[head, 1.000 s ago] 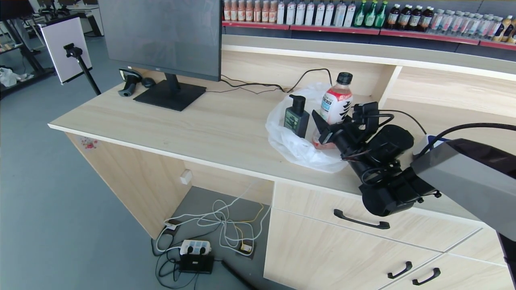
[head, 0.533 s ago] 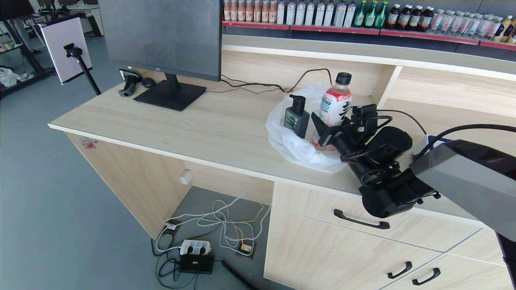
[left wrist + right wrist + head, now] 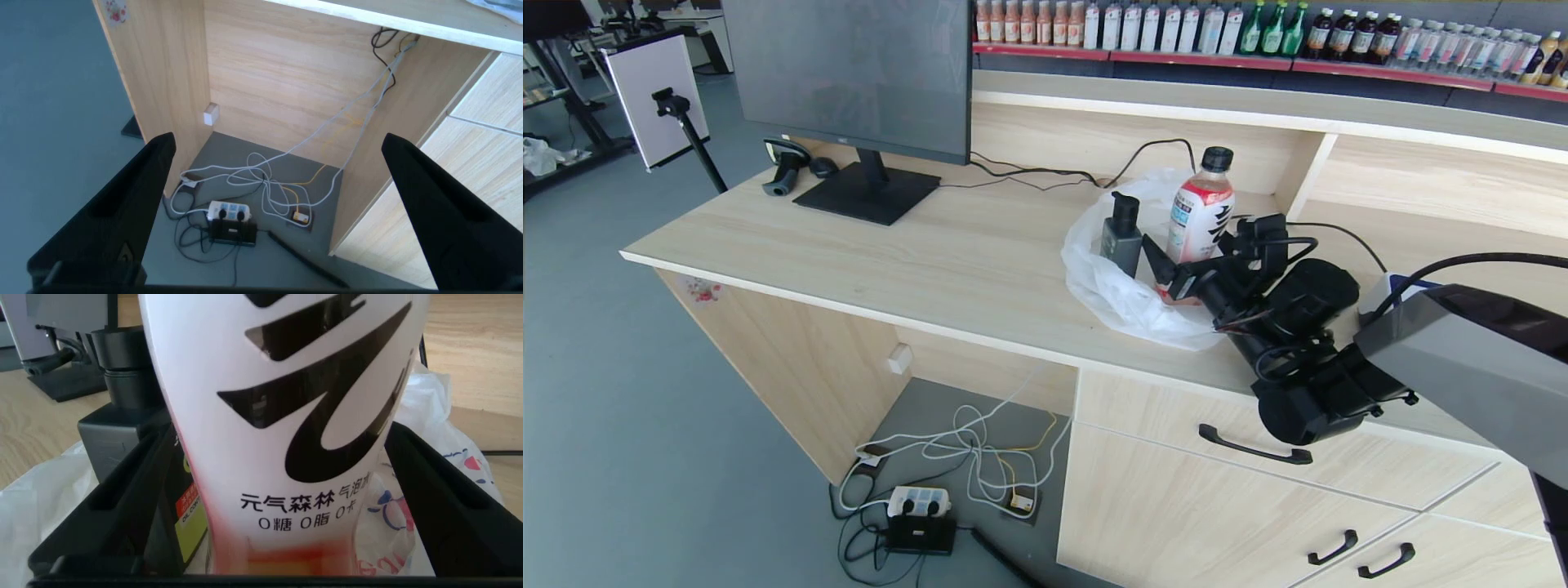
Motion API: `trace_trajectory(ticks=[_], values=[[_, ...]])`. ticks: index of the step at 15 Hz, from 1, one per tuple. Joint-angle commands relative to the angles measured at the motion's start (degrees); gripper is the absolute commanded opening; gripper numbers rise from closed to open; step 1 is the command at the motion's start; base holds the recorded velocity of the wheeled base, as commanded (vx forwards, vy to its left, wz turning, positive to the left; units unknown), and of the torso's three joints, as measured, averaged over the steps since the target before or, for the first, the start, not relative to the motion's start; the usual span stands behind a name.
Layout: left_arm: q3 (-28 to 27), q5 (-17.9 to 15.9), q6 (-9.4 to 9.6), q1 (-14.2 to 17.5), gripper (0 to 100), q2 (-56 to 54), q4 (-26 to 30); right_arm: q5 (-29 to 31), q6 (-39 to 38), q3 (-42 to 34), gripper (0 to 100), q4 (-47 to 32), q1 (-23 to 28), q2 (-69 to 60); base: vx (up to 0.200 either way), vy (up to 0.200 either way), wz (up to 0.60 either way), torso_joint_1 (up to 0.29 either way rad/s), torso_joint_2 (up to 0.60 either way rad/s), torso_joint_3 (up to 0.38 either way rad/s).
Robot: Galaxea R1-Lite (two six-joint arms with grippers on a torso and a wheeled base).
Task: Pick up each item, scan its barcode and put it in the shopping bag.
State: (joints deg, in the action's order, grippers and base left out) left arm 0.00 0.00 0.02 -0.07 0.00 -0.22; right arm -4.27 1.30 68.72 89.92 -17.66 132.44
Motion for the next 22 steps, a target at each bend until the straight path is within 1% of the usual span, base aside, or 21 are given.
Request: trace_trajectory(ticks=[1,5,11,17,18,20,22], values=[[0.0,0.0,0.06,-0.01,100,0.0,-0.04,-0.04,0.01,0.01,100,0.08,0.0,-0.69,0.0,0.0,0.0,0.0,0.0,0.0],[0.0,0.0,0.06,-0.01,100,0.0,0.04,0.05,0.01,-1.22,100,0.08,0.09,-2.45,0.0,0.0,0.0,0.0,0.0,0.0],[0.0,0.0,-0.02,-0.01,100,0.0,0.22,0.05,0.1,-11.24,100,0.08,0.17,-9.66,0.0,0.0,0.0,0.0,0.0,0.0],[0.0,0.0,-0.11,-0.01,100,0.0,0.22,0.05,0.1,-19.59,100,0.08,0.17,-18.71,0.0,0.0,0.0,0.0,0.0,0.0],[0.0,0.0,-0.11,-0.01,100,0.0,0.22,0.05,0.19,-22.66,100,0.08,0.17,-21.61,0.0,0.0,0.0,0.0,0.0,0.0],[0.0,0.0,-0.02,-0.01,100,0.0,0.22,0.05,0.19,-26.36,100,0.08,0.17,-24.86,0.0,0.0,0.0,0.0,0.0,0.0],[0.0,0.0,0.06,-0.01,100,0.0,0.22,0.05,0.19,-30.75,100,0.08,-0.79,-29.52,0.0,0.0,0.0,0.0,0.0,0.0]])
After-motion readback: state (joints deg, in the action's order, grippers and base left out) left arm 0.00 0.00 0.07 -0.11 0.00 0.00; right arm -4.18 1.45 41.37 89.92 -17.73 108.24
